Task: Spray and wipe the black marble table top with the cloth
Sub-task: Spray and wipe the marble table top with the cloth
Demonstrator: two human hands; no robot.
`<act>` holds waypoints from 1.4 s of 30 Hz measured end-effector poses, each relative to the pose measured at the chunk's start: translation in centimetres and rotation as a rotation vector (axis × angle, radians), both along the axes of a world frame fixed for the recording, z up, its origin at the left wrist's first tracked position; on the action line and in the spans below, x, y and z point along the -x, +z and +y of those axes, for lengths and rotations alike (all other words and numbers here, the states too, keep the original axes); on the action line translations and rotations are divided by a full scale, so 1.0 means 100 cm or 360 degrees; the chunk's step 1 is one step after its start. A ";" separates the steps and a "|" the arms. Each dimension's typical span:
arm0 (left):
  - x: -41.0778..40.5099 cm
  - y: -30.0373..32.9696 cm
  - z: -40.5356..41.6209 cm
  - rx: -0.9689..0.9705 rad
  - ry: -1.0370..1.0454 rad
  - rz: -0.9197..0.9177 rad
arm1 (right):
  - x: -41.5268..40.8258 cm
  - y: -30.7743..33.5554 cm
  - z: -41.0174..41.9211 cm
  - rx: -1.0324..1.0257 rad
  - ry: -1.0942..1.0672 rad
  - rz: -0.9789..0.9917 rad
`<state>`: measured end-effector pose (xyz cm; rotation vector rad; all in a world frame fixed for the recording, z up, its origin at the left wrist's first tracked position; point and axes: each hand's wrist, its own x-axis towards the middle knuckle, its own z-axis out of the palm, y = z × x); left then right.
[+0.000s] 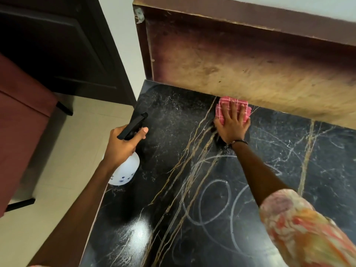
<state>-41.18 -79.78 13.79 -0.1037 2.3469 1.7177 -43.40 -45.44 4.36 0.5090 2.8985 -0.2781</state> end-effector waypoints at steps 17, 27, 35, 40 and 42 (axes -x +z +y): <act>-0.046 0.008 0.006 -0.0072 -0.0079 0.0007 | -0.116 -0.004 -0.008 -0.0058 0.0279 0.0065; -0.095 0.007 0.014 -0.0085 -0.0151 -0.0038 | -0.135 -0.011 -0.124 -0.0103 0.0722 0.0195; -0.134 0.007 0.003 -0.0116 -0.0151 -0.0039 | -0.209 -0.007 -0.048 -0.0099 0.0595 0.0083; -0.161 0.005 -0.010 -0.0082 -0.0110 -0.0018 | -0.154 -0.006 -0.091 -0.0016 0.0271 0.0069; -0.168 0.006 -0.011 -0.0105 -0.0104 -0.0006 | -0.152 -0.010 -0.122 -0.0055 0.0374 0.0101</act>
